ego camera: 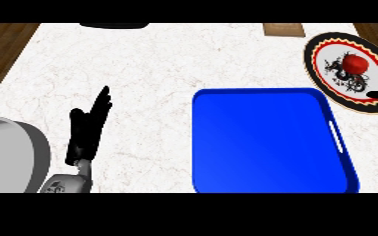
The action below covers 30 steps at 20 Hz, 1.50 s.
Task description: Pick the tomato from the tray and place it in the plate
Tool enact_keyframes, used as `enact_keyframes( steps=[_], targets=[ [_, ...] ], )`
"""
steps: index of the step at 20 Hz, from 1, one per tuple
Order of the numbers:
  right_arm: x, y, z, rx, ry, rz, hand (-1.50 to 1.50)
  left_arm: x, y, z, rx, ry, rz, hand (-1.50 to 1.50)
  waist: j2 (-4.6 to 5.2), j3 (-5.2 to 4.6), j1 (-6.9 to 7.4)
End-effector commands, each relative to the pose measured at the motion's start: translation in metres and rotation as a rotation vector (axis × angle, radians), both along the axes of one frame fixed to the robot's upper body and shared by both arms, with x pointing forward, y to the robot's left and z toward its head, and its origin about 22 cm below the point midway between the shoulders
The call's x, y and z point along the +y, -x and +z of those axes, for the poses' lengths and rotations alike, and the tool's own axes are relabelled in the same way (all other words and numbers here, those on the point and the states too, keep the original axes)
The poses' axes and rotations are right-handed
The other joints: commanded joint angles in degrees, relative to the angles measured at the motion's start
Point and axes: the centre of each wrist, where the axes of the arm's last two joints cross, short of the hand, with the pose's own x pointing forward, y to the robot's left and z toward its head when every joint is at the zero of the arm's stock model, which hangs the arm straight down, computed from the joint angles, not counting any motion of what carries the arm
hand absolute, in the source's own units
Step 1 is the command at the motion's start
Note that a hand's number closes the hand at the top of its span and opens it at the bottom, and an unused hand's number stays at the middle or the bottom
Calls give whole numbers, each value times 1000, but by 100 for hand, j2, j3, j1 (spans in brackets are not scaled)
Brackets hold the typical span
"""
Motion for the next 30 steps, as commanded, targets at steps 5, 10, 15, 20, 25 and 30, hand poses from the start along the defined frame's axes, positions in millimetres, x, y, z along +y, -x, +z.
enact_keyframes(
  steps=[5, 10, 15, 20, 25, 30],
  targets=[
    [-4, 11, -12, 51, 47, -50, -150, -1, -1, 6, 1, 8, 7, 0, -12, -2, -13],
    [-2, 5, -5, 77, 73, -104, -150, 14, 2, 3, -9, -3, -12, 0, 2, -1, 49],
    [-9, 19, -17, 93, 108, -144, -150, 7, 1, -2, -4, 0, 21, 0, 3, 2, 22],
    [-18, 26, -12, 100, 104, -151, -150, -4, -2, -7, -1, 11, 8, 0, 16, 5, 1],
    [-32, 49, -21, 86, 119, -187, -150, 1, -3, -1, -3, 3, 3, 0, 16, 14, -20],
    [-35, 52, -22, 103, 127, -223, -150, -4, -3, 1, 1, 20, -1, 0, 28, 21, 28]
  ],
)
